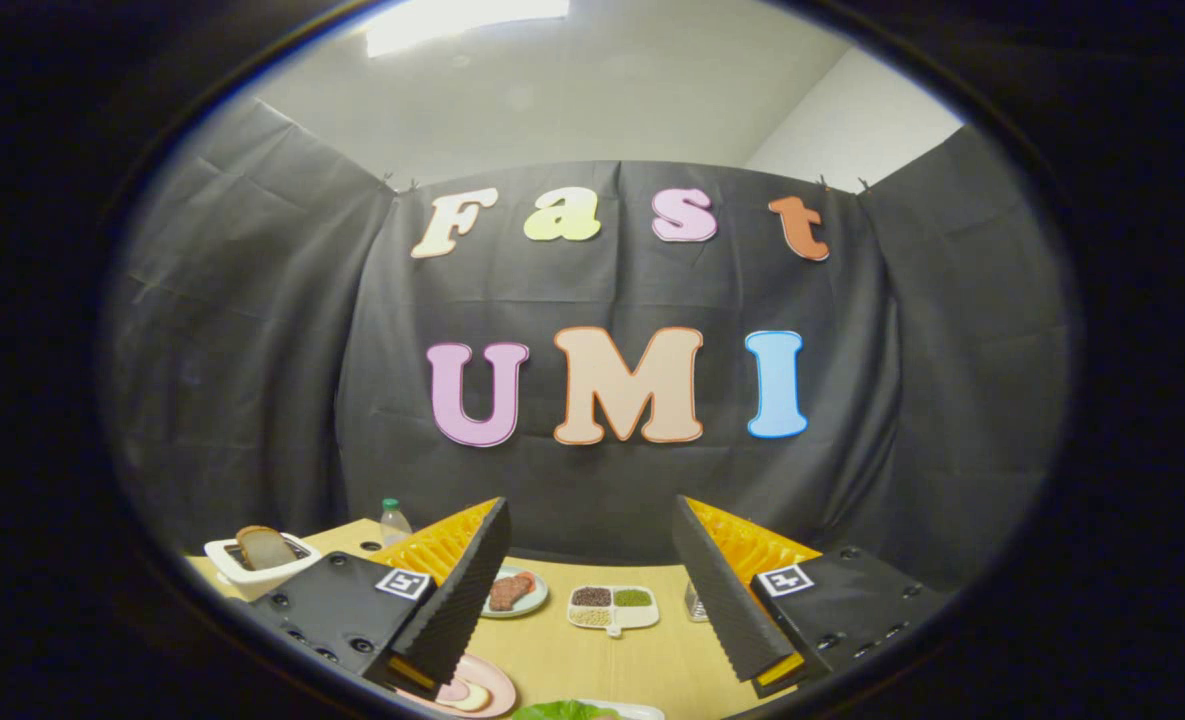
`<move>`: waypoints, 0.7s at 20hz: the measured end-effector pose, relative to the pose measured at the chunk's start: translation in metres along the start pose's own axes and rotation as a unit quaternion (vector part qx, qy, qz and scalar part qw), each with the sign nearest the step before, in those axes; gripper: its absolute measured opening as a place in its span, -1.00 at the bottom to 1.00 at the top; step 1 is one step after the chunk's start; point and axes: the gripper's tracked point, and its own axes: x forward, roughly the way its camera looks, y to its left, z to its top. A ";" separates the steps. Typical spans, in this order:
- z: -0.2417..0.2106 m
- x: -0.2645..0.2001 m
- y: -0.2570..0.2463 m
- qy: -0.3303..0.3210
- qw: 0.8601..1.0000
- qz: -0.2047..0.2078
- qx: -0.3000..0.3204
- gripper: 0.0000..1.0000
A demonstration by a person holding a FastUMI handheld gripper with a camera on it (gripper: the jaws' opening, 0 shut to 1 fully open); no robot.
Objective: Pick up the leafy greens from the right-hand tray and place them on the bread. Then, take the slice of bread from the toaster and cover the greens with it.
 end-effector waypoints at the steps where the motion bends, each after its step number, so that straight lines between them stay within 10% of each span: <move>1: 0.000 0.001 -0.001 0.000 1.000 -0.001 0.000 1.00; 14: -0.026 0.006 -0.004 0.037 0.998 0.046 -0.027 1.00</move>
